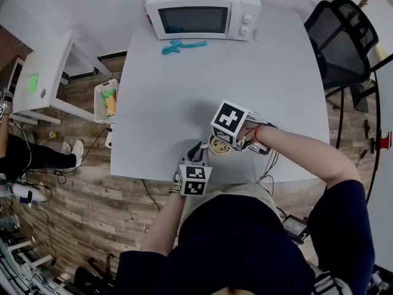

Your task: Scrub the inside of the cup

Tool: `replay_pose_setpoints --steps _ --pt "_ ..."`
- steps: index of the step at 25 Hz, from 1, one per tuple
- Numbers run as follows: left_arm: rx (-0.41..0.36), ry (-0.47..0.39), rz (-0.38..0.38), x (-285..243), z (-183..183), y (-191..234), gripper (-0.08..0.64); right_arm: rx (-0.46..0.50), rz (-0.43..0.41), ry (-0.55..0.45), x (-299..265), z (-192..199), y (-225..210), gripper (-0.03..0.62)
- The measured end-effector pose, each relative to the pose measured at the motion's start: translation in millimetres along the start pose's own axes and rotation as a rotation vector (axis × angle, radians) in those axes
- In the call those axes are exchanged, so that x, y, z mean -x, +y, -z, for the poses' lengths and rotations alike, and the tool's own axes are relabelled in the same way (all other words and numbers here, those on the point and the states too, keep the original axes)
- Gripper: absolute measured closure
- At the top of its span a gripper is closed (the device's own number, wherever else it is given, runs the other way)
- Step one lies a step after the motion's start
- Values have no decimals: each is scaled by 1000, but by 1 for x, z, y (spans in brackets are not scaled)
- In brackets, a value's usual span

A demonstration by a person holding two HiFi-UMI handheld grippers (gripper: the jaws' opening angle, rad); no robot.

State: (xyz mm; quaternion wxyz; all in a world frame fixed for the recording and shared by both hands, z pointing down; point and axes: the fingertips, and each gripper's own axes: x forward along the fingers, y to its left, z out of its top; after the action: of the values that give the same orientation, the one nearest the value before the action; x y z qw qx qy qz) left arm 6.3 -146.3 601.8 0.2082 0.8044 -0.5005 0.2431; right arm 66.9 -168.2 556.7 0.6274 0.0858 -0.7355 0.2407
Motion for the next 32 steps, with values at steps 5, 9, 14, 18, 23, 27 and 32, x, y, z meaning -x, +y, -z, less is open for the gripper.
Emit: replay_pose_setpoints --steps 5,9,14,18,23,27,32 --pt "21 2 9 0 0 0 512 -193 -26 -88 1 5 -1 561" --pt "34 7 10 0 0 0 512 -346 -44 -140 1 8 -1 561" --pt "41 15 19 0 1 -1 512 -554 -72 -194 0 14 0 561" --pt "44 21 30 2 3 -3 512 -746 -106 -245 -1 19 2 561" --pt "42 30 40 6 5 -6 512 -944 -188 -331 -1 22 5 561" --pt "41 36 45 6 7 -8 512 -1069 -222 -413 -1 25 7 561" --pt "44 40 48 7 8 -8 512 -1255 -247 -529 0 28 12 561"
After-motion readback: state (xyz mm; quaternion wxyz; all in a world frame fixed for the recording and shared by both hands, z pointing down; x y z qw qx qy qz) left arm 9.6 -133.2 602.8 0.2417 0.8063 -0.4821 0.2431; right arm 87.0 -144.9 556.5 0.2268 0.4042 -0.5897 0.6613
